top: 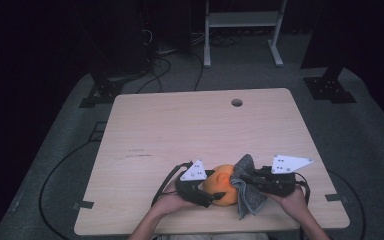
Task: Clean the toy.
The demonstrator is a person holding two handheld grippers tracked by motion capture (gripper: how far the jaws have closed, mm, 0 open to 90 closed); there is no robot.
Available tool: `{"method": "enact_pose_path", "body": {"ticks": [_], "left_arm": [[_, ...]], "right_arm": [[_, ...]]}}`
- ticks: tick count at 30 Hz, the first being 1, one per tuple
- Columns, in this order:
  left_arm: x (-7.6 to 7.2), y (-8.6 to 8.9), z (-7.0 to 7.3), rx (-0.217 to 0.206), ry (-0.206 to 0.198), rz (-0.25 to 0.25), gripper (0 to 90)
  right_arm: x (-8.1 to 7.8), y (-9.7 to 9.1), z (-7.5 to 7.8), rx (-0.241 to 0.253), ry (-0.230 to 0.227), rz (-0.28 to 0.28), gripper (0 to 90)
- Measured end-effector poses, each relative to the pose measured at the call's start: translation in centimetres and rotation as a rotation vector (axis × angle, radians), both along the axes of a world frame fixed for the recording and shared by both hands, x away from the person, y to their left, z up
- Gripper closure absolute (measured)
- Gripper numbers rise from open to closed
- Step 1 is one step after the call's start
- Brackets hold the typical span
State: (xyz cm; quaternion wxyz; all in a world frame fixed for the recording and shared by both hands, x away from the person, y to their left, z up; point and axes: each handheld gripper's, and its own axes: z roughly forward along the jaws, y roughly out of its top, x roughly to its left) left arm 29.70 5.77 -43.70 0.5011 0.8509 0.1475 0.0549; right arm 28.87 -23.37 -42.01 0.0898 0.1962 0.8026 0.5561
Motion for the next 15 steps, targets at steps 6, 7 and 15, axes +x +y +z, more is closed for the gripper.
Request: {"method": "enact_pose_path", "body": {"ticks": [6,7,15], "left_arm": [[0.3,0.4,0.0,-0.021,0.018,0.020,24.6],[0.5,0.5,0.0,-0.029,0.028,0.029,24.7],[0.4,0.0,-0.1,-0.036,0.025,0.043,26.7]], "right_arm": [[-0.1,-2.1,-0.9,-0.041,0.029,-0.076,79.1],[-0.2,-2.3,-0.9,-0.045,0.031,-0.083,79.2],[-1.3,-0.4,1.8,-0.015,-0.074,-0.027,79.3]]}}
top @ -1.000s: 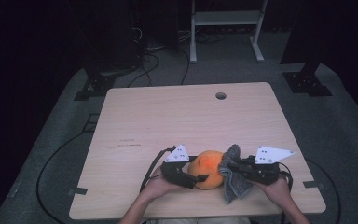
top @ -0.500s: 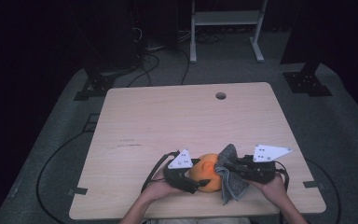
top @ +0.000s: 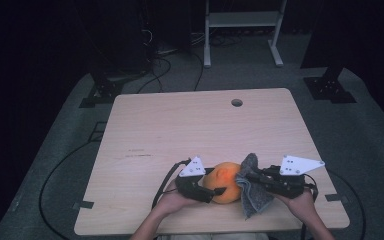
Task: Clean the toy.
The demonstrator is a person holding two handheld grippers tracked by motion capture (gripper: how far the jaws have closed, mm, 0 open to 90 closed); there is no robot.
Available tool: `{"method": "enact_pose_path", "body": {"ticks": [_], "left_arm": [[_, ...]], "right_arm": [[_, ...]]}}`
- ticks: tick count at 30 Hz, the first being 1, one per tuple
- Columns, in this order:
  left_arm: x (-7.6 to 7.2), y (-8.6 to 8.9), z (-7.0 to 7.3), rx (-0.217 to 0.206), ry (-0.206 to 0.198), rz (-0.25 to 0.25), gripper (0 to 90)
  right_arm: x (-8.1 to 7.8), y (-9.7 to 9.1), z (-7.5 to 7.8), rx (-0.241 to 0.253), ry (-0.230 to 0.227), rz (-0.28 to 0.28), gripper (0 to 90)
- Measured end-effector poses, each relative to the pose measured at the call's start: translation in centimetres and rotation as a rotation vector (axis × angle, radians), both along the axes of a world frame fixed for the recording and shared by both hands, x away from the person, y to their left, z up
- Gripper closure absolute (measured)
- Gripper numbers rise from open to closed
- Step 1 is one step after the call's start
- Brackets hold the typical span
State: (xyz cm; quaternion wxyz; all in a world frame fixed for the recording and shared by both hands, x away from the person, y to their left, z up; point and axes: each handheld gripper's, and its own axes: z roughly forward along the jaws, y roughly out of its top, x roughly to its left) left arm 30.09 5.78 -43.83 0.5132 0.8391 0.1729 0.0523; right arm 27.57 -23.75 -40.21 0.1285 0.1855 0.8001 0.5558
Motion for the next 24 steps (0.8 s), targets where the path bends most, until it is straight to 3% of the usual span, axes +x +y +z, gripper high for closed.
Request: {"method": "enact_pose_path", "body": {"ticks": [4,6,11,13,17,19,21,24], "left_arm": [[0.0,0.3,-0.1,-0.029,0.033,-0.044,21.2],[0.0,0.3,-0.1,-0.027,0.024,-0.046,22.5],[-0.3,-0.1,0.0,-0.011,-0.008,-0.034,27.7],[-0.3,-0.2,0.0,-0.015,-0.009,-0.029,28.4],[-0.6,-0.5,-0.1,-0.007,-0.028,-0.035,29.3],[-0.8,-0.6,-0.1,-0.003,-0.040,-0.037,29.4],[-0.8,-0.4,0.0,0.007,-0.042,-0.035,29.5],[-0.6,-0.1,0.0,0.001,-0.023,-0.024,30.6]], "right_arm": [[0.7,0.9,-0.8,-0.026,0.028,0.020,79.3],[0.9,0.4,-1.3,-0.012,0.045,0.013,79.3],[0.8,-0.6,-1.5,-0.035,0.055,-0.029,79.3],[0.4,-0.3,-1.0,-0.038,0.030,-0.031,79.3],[-0.3,1.2,0.7,0.003,-0.027,0.043,79.3],[-0.5,2.1,1.2,-0.013,-0.050,0.060,79.3],[-0.6,2.8,1.0,-0.044,-0.055,0.067,79.3],[-0.4,2.7,0.4,-0.041,-0.044,0.066,79.3]]}}
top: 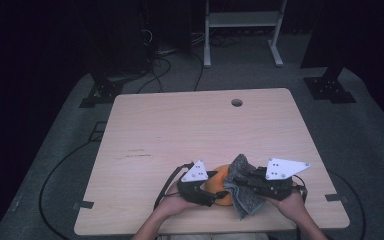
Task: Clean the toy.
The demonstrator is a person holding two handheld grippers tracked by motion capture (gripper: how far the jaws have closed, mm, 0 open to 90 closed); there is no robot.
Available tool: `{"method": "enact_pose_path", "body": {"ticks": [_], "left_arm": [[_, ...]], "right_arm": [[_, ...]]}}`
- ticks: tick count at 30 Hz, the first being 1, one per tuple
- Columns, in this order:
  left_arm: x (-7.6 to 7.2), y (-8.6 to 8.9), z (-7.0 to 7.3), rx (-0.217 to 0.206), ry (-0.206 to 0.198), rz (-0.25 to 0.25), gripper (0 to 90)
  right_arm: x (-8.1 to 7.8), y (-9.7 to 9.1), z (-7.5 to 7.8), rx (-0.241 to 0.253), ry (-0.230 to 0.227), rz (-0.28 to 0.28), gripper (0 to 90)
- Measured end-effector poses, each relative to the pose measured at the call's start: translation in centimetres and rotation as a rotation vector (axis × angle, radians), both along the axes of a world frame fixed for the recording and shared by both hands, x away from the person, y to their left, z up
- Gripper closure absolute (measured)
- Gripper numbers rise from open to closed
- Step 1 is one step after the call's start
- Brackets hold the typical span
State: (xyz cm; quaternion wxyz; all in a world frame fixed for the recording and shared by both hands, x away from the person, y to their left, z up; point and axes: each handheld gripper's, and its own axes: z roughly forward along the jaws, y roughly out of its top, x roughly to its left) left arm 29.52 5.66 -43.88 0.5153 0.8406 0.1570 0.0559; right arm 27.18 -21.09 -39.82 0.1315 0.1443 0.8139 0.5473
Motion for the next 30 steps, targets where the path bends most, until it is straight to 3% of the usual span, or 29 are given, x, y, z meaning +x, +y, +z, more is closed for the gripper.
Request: {"method": "enact_pose_path", "body": {"ticks": [7,15,24,27,30], "left_arm": [[0.6,0.5,-0.1,-0.043,0.048,0.036,30.5],[0.8,0.7,-0.2,-0.061,0.069,0.052,30.5],[1.0,1.1,-0.3,-0.085,0.086,0.078,28.7],[0.9,0.8,-0.3,-0.080,0.079,0.079,29.0],[0.6,0.3,-0.3,-0.061,0.050,0.076,29.3]], "right_arm": [[0.1,-1.8,-0.7,-0.027,0.023,-0.060,79.3],[-0.7,-0.8,0.4,-0.023,-0.008,-0.013,79.3],[0.7,-2.9,-1.3,-0.038,0.069,-0.087,79.3],[0.4,-2.7,-0.7,-0.010,0.052,-0.074,79.3],[0.0,-1.4,0.3,-0.013,0.015,-0.036,79.3]]}}
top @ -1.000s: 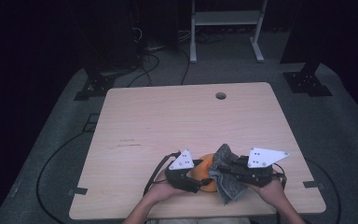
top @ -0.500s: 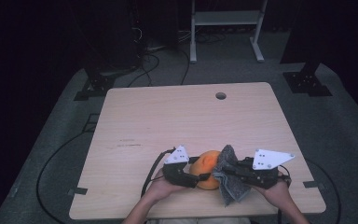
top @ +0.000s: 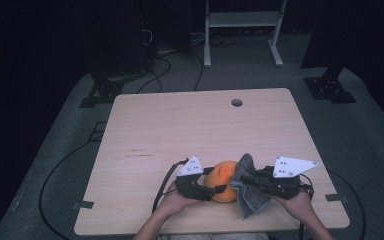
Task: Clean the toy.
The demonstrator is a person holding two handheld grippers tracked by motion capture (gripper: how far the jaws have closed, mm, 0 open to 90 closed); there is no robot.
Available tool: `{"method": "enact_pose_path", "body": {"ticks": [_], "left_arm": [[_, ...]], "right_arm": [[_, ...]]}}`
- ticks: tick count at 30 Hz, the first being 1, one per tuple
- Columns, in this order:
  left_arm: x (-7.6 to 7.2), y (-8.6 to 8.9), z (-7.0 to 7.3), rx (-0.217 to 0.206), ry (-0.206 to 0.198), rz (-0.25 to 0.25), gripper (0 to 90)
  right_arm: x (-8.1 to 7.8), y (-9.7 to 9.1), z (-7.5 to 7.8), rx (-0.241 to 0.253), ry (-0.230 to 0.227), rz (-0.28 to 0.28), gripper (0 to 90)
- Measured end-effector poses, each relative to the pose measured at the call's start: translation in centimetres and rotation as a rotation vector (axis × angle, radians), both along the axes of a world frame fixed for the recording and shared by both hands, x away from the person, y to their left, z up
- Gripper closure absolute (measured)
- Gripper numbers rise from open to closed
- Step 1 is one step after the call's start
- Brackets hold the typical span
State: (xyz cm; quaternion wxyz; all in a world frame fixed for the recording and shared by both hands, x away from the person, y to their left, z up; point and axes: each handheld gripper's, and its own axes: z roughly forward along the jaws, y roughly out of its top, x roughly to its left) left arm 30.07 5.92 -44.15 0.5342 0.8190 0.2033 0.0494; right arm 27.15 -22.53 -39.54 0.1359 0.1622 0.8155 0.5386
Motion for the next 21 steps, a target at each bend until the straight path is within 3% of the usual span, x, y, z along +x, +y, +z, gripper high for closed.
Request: {"method": "enact_pose_path", "body": {"ticks": [3,6,14,17,19,21], "left_arm": [[-0.2,-0.1,0.1,0.008,-0.014,0.017,28.5],[-0.3,-0.1,0.0,0.009,-0.019,0.034,23.9],[-1.1,-0.9,0.1,0.048,-0.078,-0.019,26.1],[-1.1,-0.8,0.3,0.051,-0.076,-0.032,18.8],[-0.7,-0.7,0.4,0.046,-0.052,-0.025,13.3],[-0.8,-0.7,0.2,0.053,-0.058,-0.044,17.0]], "right_arm": [[0.1,1.3,0.3,-0.029,-0.023,0.018,79.1],[0.5,1.5,-0.2,-0.017,-0.007,0.021,79.1],[0.6,2.0,1.4,-0.014,-0.051,0.010,78.9],[1.0,2.2,1.1,-0.022,-0.031,0.016,78.9],[0.9,2.0,0.7,-0.014,-0.015,0.023,78.9],[0.8,1.8,0.4,-0.008,-0.011,0.022,78.9]]}}
